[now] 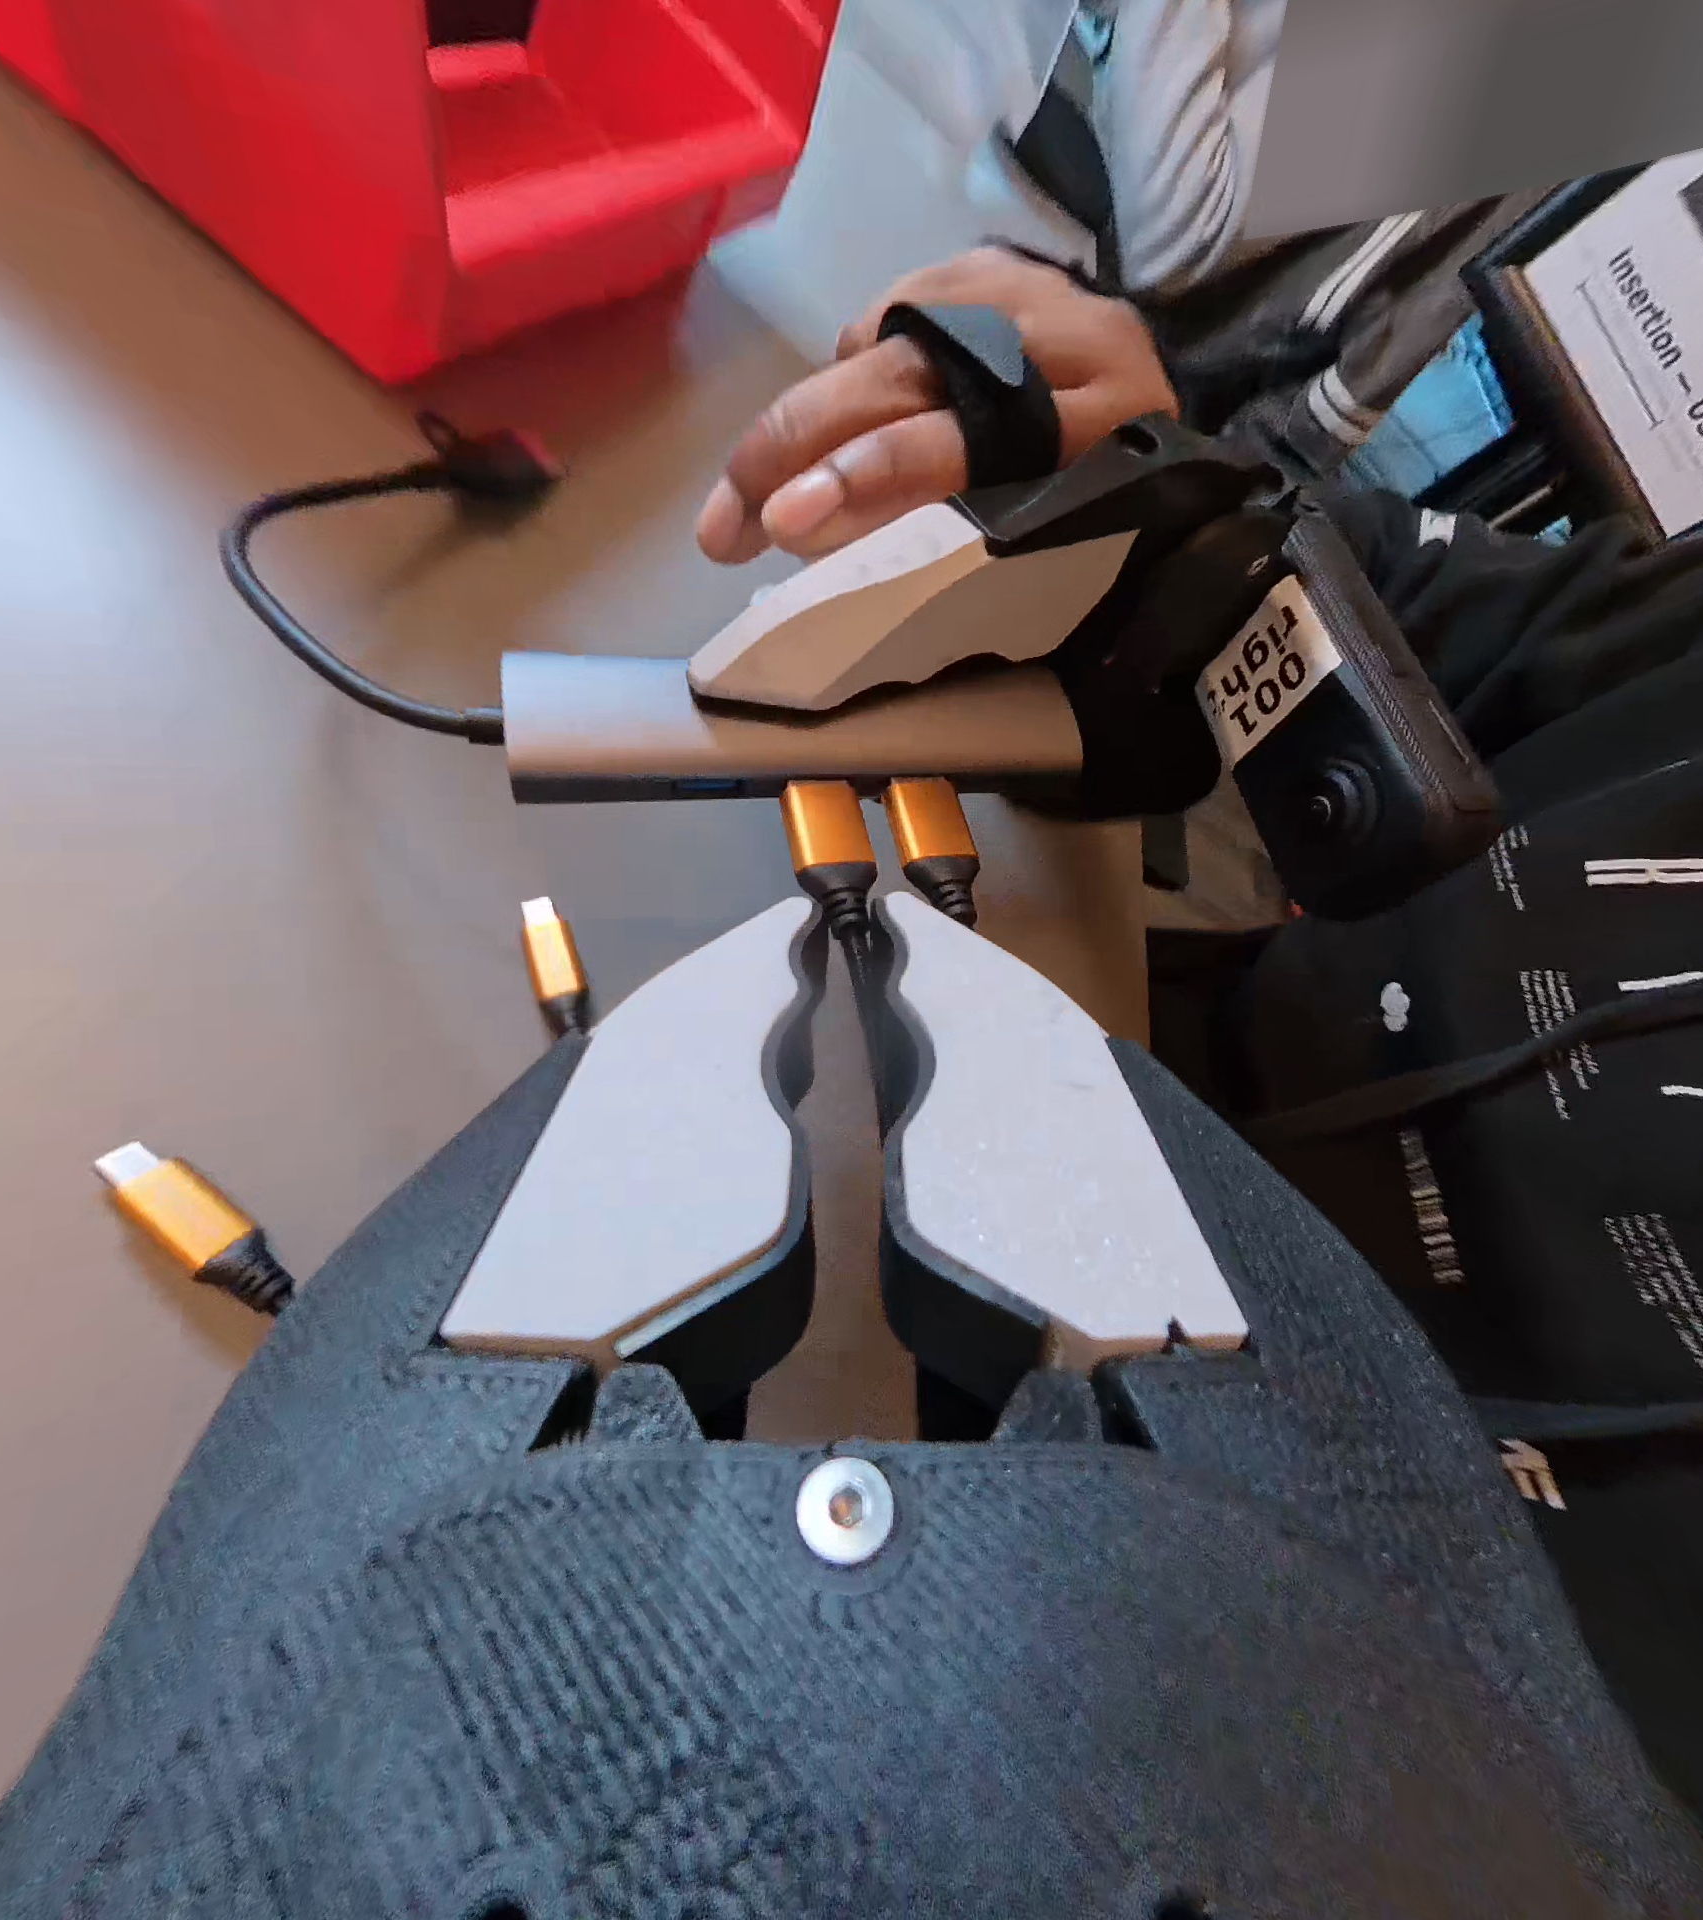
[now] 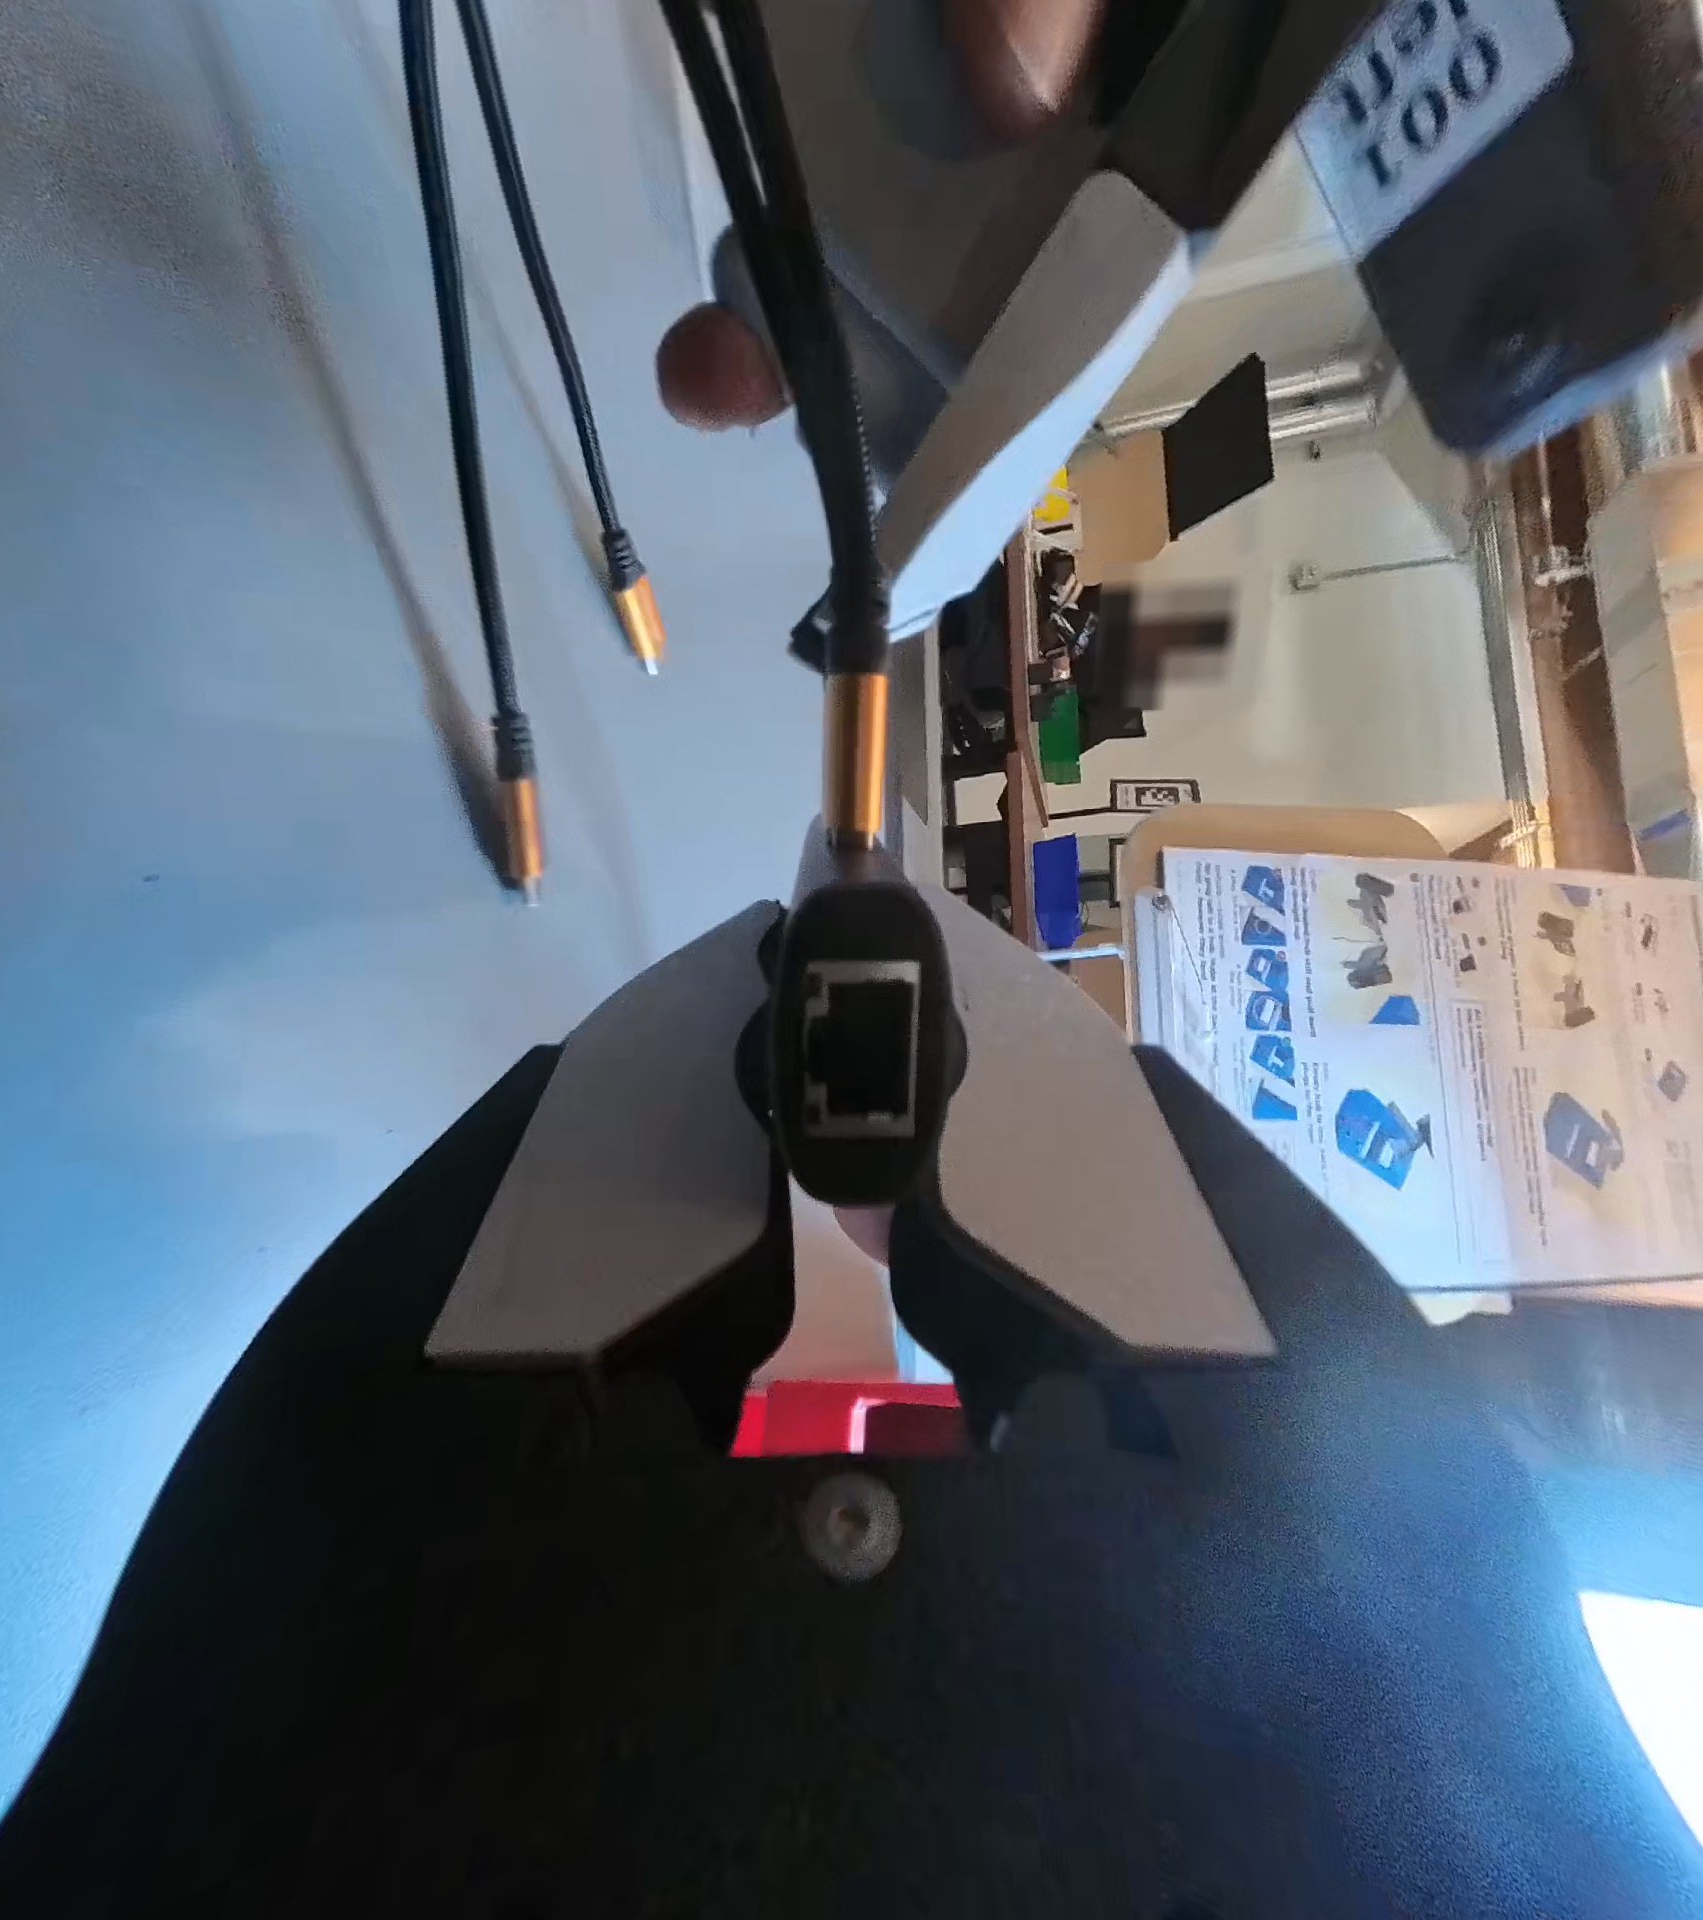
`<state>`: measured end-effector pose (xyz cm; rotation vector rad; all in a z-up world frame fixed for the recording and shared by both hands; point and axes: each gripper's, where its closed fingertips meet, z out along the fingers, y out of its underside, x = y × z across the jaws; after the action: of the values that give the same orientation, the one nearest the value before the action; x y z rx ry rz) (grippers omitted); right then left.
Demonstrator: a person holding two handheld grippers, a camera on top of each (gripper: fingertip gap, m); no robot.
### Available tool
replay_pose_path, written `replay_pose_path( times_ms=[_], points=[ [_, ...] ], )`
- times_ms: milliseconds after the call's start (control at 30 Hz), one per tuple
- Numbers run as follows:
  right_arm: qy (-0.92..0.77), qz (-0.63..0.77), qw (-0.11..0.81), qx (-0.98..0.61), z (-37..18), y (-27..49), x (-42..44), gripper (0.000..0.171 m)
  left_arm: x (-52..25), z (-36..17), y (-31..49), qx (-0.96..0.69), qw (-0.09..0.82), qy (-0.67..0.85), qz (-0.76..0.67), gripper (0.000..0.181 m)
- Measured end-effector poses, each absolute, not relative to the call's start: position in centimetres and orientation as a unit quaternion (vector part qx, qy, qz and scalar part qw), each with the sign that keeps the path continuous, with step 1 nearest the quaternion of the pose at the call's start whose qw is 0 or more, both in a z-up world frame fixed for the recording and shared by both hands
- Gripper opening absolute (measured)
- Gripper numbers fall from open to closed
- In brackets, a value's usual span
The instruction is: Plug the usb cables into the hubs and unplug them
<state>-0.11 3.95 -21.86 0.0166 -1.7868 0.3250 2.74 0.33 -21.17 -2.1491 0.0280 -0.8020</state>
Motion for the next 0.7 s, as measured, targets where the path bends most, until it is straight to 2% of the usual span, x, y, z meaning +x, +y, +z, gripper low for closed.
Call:
replay_pose_path(
  times_ms=[33, 133, 233, 267, 367, 433, 533, 600, 700],
  points=[
    [-0.772, 0.150, 0.618, 0.004, -21.5, 4.0, -0.1, 0.018, 2.6, -20.9, 0.4, -0.848, 0.427, 0.014, -0.315, 0.007],
    [-0.766, 0.153, 0.624, -0.005, -21.1, 4.3, -0.2, 0.019, 2.2, -20.9, 0.6, -0.832, 0.454, 0.001, -0.318, 0.007],
    [-0.774, 0.130, 0.620, -0.009, -21.7, 4.2, -0.3, 0.036, 1.5, -21.7, 0.7, -0.826, 0.462, -0.021, -0.322, 0.006],
    [-0.778, 0.126, 0.616, -0.002, -22.0, 4.0, -0.1, 0.022, 1.5, -21.6, 0.7, -0.821, 0.466, -0.026, -0.330, 0.006],
    [-0.775, 0.151, 0.614, -0.003, -21.2, 3.6, 0.1, 0.018, 1.4, -20.6, 0.4, -0.804, 0.497, -0.008, -0.326, 0.007],
    [-0.774, 0.178, 0.607, -0.028, -20.0, 4.0, 0.1, 0.017, 0.6, -18.6, -0.1, -0.781, 0.541, 0.003, -0.310, 0.018],
    [-0.768, 0.261, 0.579, -0.083, -16.6, 4.5, 0.5, 0.017, -3.1, -13.0, -1.8, -0.704, 0.655, -0.026, -0.273, 0.029],
    [-0.755, 0.316, 0.563, -0.114, -12.9, 5.3, 0.9, 0.018, -7.2, -10.4, -3.8, -0.654, 0.719, -0.083, -0.221, 0.028],
    [-0.731, 0.390, 0.535, -0.161, -6.1, 7.5, 1.3, 0.017, -11.8, -11.2, -6.0, -0.652, 0.733, -0.143, -0.132, 0.026]
  ],
)
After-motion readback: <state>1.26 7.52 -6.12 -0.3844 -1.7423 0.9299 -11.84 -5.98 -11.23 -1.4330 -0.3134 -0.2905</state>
